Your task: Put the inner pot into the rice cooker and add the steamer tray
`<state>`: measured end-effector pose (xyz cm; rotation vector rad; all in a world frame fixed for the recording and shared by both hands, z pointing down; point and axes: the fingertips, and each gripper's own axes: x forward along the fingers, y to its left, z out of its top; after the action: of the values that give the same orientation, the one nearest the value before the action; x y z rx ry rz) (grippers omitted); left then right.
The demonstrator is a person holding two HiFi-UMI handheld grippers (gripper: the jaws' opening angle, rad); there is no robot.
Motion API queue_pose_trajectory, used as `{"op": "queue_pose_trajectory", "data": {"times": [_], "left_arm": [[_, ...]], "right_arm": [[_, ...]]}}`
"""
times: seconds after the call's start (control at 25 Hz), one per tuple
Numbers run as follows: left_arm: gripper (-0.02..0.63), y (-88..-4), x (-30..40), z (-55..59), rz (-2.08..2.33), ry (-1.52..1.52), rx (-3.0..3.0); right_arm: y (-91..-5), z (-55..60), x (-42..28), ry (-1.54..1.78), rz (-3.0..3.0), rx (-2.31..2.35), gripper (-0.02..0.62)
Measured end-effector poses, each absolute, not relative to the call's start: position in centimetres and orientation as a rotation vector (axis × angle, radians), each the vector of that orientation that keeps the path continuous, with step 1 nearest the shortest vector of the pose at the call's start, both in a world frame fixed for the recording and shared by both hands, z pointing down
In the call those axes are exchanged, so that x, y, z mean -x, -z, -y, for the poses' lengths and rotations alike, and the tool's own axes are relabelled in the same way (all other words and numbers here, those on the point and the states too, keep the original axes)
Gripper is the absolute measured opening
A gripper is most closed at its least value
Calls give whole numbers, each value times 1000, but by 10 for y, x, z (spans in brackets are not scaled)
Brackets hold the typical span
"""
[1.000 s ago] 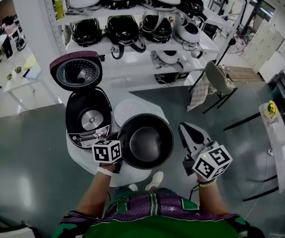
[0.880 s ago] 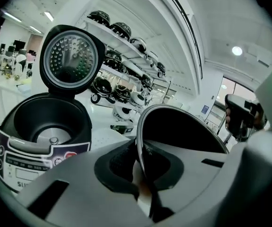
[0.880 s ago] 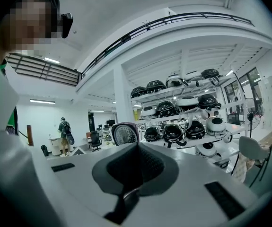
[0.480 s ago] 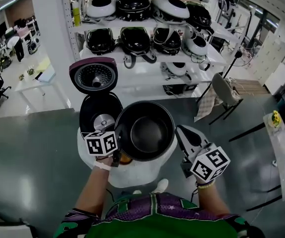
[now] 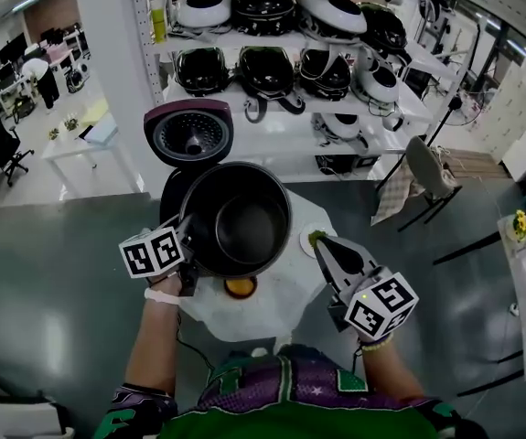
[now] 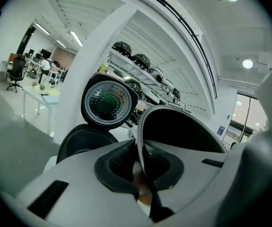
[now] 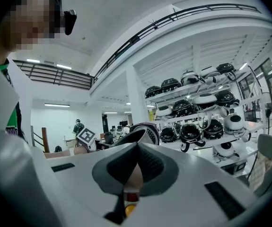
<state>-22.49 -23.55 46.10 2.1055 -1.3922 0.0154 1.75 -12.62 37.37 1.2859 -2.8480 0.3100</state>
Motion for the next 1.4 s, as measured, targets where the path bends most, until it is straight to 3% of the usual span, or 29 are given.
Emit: {"op": "queue_pose_trajectory", "data": {"times": [0.64, 1.4], "left_arm": [[41, -452, 325, 291, 1752, 28, -1893], [41, -527, 349, 355, 1818, -114, -1738]], "right_arm": [[-376, 191, -1, -350, 2947, -1067, 6], [-409, 245, -13, -431, 2876, -1040, 6]]}}
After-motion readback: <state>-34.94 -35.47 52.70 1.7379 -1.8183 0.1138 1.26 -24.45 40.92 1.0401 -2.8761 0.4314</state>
